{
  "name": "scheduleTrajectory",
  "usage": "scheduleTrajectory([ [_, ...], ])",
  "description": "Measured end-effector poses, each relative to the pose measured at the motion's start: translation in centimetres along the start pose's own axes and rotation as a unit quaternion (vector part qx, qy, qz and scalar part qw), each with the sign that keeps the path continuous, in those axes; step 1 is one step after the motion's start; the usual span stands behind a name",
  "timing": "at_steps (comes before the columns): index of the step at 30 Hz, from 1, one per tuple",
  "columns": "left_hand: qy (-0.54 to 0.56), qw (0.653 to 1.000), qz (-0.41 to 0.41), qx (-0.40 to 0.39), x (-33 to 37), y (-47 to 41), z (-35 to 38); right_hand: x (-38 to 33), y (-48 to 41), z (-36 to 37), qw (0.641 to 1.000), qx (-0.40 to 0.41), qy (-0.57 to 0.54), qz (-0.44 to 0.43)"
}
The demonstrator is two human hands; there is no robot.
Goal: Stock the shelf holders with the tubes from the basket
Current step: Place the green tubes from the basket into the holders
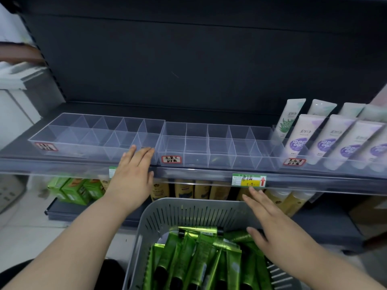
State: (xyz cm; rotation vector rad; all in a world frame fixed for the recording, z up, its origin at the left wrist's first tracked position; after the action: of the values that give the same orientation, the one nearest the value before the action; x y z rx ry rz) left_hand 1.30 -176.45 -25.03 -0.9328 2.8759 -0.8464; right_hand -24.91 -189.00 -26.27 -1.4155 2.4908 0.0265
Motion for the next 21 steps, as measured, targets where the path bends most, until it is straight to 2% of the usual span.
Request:
scheduleTrajectory([
  [4,0.001,1.000,0.029,-0.009,1.3,0.3,-0.6,-0.2,0.7,0.0,1.000,-0.011,-0.006,0.006],
  [8,0.023,0.992,0.120,-0.023,5.1,2.9,-0.7,-0.7,1.7,1.1,0.998,-0.047,-0.023,0.022],
  [13,0.053,0.976,0.167,-0.126,9.2,7.8,2.0,-0.7,1.6,4.1,0.994,-0.103,-0.031,0.035],
  [21,0.028,0.948,0.158,-0.273,11.8,13.3,6.8,-0.2,1.9,9.3,0.984,-0.171,-0.022,0.049],
])
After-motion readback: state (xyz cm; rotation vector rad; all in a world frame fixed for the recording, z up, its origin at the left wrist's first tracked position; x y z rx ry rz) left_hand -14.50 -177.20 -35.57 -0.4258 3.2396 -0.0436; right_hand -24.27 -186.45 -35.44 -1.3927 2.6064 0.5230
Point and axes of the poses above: each hand's wrist, its own y-axis away from the middle knuckle, its own z-axis out of the palm, x = y × z, the point moved 8 cm from there along -y, towards the middle knuckle, and after that the axes turned 15 degrees about x, right-handed, at the moved point
